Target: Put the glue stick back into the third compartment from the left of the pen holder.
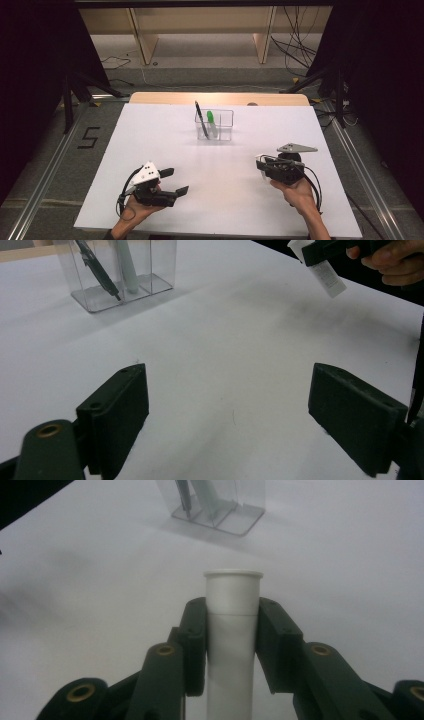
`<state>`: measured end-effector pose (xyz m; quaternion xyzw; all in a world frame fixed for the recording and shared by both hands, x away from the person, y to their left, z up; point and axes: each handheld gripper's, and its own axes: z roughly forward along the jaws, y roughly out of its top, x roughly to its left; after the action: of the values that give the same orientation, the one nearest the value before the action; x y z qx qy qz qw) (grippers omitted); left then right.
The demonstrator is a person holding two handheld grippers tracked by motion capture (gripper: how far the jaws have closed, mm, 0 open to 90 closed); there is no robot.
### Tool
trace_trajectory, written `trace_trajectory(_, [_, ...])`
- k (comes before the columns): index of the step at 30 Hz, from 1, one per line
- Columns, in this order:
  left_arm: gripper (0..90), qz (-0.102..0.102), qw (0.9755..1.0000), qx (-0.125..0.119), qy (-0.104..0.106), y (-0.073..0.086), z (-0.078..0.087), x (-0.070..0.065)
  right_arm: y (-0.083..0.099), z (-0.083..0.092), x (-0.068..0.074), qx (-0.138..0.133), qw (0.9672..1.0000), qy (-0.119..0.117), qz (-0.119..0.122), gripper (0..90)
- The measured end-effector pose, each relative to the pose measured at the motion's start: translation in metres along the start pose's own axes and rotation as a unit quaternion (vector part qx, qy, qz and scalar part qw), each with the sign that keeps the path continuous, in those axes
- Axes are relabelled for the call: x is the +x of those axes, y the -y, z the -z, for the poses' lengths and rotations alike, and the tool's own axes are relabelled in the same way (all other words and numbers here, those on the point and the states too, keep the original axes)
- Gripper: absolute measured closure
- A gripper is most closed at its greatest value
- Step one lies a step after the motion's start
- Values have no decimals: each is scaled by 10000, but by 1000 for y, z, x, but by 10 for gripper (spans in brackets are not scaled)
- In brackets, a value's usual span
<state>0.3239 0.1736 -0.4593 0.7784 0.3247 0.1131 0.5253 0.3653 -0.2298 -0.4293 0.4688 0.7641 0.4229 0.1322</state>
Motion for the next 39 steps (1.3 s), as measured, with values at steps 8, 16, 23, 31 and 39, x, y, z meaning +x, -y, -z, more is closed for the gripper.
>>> trace_trajectory(8, [163, 4, 10000, -81, 2, 0, 1, -1, -5, -4, 5, -336, 9994, -42, 64, 678])
trace_trajectory(16, [163, 32, 9998, -174, -6, -1, 3, 0, -16, -12, 13, -469, 9987, -72, 164, 678])
trace_trajectory(23, [163, 94, 9996, -248, 25, -1, 4, 1, -36, -24, 19, -640, 9976, -208, 156, 678])
trace_trajectory(31, [163, 105, 9996, -255, 31, 0, 5, 2, -60, -41, 24, -725, 9969, -231, 183, 678])
trace_trajectory(39, [163, 105, 9995, -281, 33, -1, 5, 2, -85, -55, 30, -780, 9963, -217, 274, 678])
